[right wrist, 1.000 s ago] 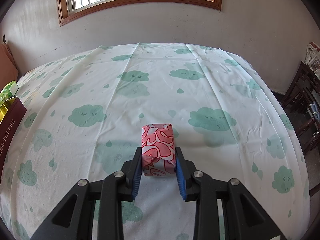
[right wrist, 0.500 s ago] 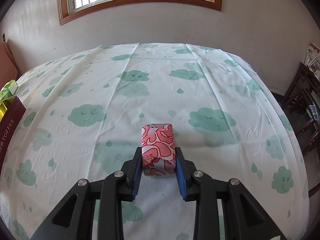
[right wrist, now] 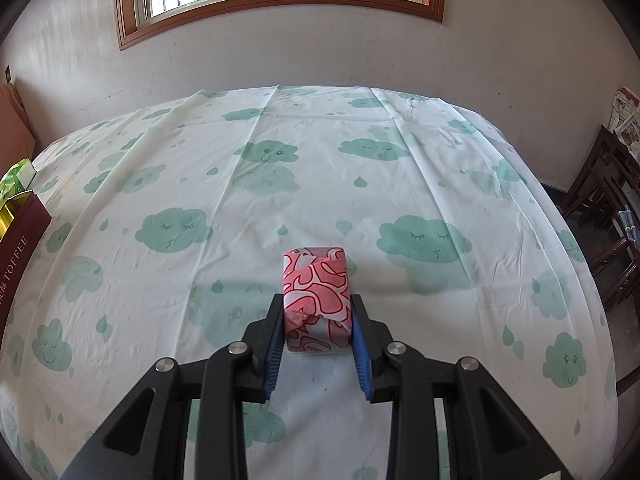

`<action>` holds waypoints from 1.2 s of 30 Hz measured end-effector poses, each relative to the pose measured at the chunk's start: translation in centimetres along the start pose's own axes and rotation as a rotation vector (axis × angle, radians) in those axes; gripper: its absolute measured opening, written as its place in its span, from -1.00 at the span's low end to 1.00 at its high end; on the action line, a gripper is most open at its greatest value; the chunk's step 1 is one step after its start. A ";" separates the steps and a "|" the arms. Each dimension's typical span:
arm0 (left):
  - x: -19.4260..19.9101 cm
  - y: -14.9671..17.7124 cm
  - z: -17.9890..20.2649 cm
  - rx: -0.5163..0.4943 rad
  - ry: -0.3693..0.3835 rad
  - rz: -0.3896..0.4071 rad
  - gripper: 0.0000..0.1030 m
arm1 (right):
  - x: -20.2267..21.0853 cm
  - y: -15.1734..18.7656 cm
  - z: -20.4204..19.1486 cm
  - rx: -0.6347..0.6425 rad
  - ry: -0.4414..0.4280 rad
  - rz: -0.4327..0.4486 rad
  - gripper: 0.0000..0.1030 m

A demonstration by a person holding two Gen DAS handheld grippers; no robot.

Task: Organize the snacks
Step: 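Carry the orange packet into the tin and open the left tool, then carry the pink-wrapped candy into the tin and open the right tool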

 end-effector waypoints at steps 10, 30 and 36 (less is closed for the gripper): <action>1.3 -0.1 0.1 0.003 -0.010 0.022 0.17 | 0.0 0.0 0.1 0.000 0.001 0.000 -0.40; 5.7 2.5 1.2 -0.008 -0.047 0.126 0.36 | 0.0 0.0 0.0 0.002 0.002 -0.001 -0.40; 6.7 3.5 1.2 0.008 -0.027 0.133 0.40 | 0.0 -0.1 0.0 0.000 0.001 -0.001 -0.40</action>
Point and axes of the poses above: each gripper's, at about its wrist camera, not at the fingertips, and x roughly against the way its jaws point, z to its right, y to its underside, the point moved 3 cm from there along -x, roughly the way its jaws point, and after that the axes turned 5 degrees about x, right-handed, at the moved point
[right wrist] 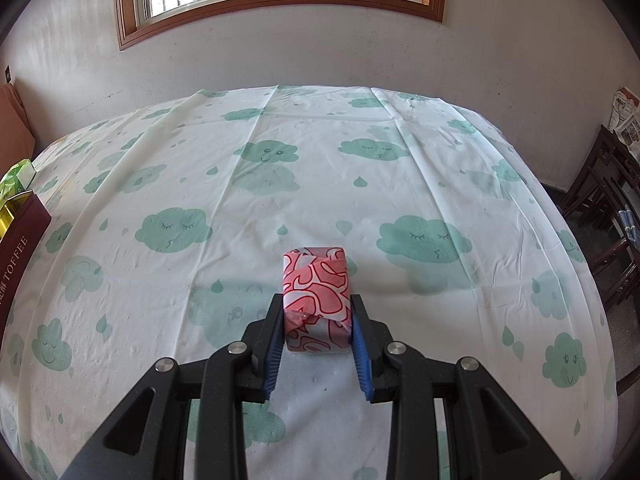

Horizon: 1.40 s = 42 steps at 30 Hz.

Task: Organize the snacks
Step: 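Carry the pink-wrapped candy into the tin and open the right tool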

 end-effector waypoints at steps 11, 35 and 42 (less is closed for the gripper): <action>-0.1 1.0 -1.4 0.041 -0.007 -0.017 0.42 | -0.4 -0.7 0.2 0.002 0.001 -0.084 -0.37; -0.5 2.0 -5.3 0.128 -0.019 -0.028 0.56 | 1.5 -1.1 -2.2 -0.051 0.056 -0.118 -0.43; -0.6 2.3 -5.9 0.146 -0.014 -0.034 0.61 | 3.8 -2.1 -7.3 -0.017 -0.030 -0.069 -0.43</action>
Point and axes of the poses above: each gripper's, at about its wrist camera, not at the fingertips, and x roughly against the way its jaws point, z to its right, y to its underside, the point moved 3 cm from there along -x, roughly the way its jaws point, and after that the axes turned 5 degrees about x, right-handed, at the moved point
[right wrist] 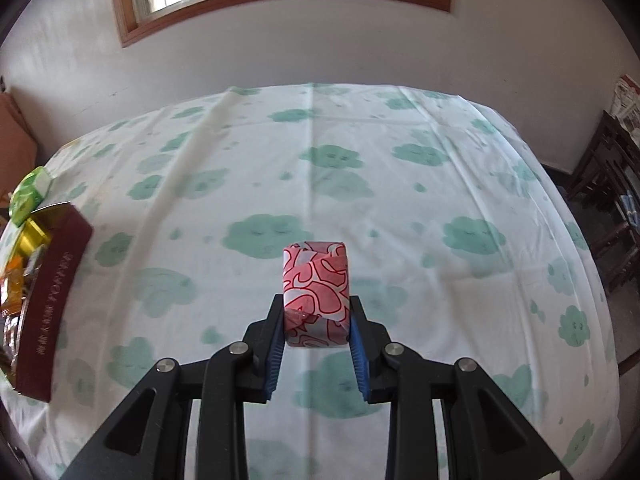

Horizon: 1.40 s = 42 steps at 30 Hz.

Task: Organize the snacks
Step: 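Carry the pink-wrapped candy into the tin and open the right tool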

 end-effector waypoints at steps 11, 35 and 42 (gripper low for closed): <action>0.2 0.2 -2.5 0.047 -0.016 -0.001 0.62 | 3.0 -0.4 -9.8 0.095 -0.155 0.033 -0.43; 0.4 0.7 -8.8 0.142 -0.077 -0.012 0.62 | 5.5 1.7 -31.4 0.338 -0.419 -0.016 -0.43; 0.1 0.7 -9.5 0.151 -0.085 -0.021 0.62 | 4.3 2.0 -32.4 0.335 -0.408 -0.034 -0.43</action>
Point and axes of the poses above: each gripper's, at about its wrist camera, not at the fingertips, and x roughly against the way its jaws point, z to its right, y to its underside, the point moved 3 cm from there along -x, roughly the way its jaws point, and after that the axes turned 5 degrees about x, right-handed, at the moved point
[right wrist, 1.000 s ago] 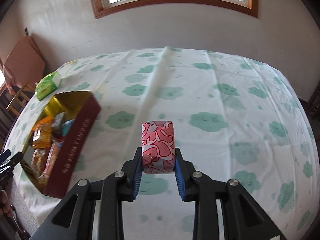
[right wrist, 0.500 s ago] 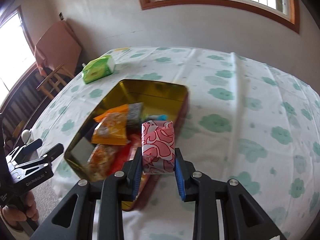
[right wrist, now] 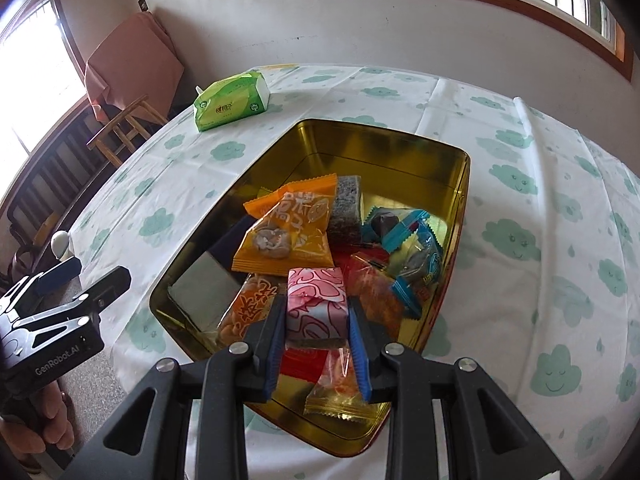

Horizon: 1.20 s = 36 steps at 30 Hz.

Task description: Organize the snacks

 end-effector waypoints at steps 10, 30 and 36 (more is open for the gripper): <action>-0.2 0.2 -0.3 0.007 0.000 -0.010 0.63 | -1.4 0.7 -0.7 0.033 0.008 -0.025 -0.43; 0.9 0.9 1.0 -0.021 0.016 -0.014 0.66 | 1.4 0.8 -2.5 0.129 -0.001 0.090 0.51; 1.3 1.1 1.9 -0.037 0.027 -0.014 0.66 | 6.0 0.1 -2.0 0.174 0.149 0.258 0.56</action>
Point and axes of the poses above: each gripper's, at about its wrist camera, not at the fingertips, and x roughly against the way its jaws point, z to its right, y to its underside, the point moved 3 cm from there along -x, roughly the way its jaws point, and after that the axes turned 5 degrees about x, right-handed, at the moved point
